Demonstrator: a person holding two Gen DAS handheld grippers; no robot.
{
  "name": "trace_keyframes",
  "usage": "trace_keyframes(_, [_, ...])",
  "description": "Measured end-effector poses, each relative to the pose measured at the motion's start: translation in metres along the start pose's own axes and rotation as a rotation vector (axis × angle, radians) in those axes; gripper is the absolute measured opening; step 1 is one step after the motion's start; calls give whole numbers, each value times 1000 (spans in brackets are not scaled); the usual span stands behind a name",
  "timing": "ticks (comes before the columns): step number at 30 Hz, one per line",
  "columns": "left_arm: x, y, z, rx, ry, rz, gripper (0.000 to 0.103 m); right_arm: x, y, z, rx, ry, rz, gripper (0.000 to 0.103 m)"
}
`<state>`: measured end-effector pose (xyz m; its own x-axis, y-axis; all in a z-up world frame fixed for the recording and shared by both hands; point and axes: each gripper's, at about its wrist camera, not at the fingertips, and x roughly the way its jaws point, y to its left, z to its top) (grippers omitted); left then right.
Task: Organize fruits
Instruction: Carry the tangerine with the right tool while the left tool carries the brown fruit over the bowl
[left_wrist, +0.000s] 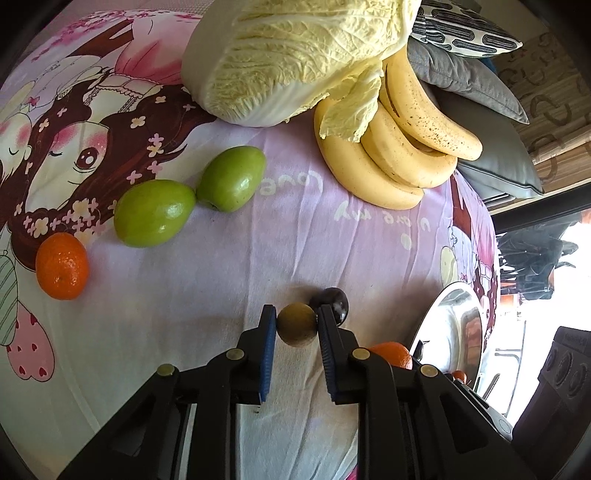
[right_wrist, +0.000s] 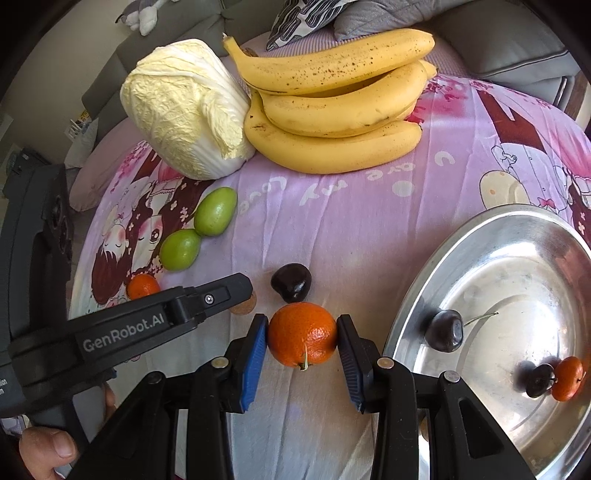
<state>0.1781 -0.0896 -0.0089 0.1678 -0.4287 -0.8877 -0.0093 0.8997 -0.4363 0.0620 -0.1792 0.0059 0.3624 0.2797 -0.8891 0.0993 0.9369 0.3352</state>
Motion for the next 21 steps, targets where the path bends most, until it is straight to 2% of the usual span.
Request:
trace_keyframes(11, [-18,-20,-8,71,-32,-5,24,-28,-24,5,54,-60,-5,41])
trace_keyframes(21, [2,-79,-14,203,9,-6,24,-53,-77,4,177,-114,-50,41])
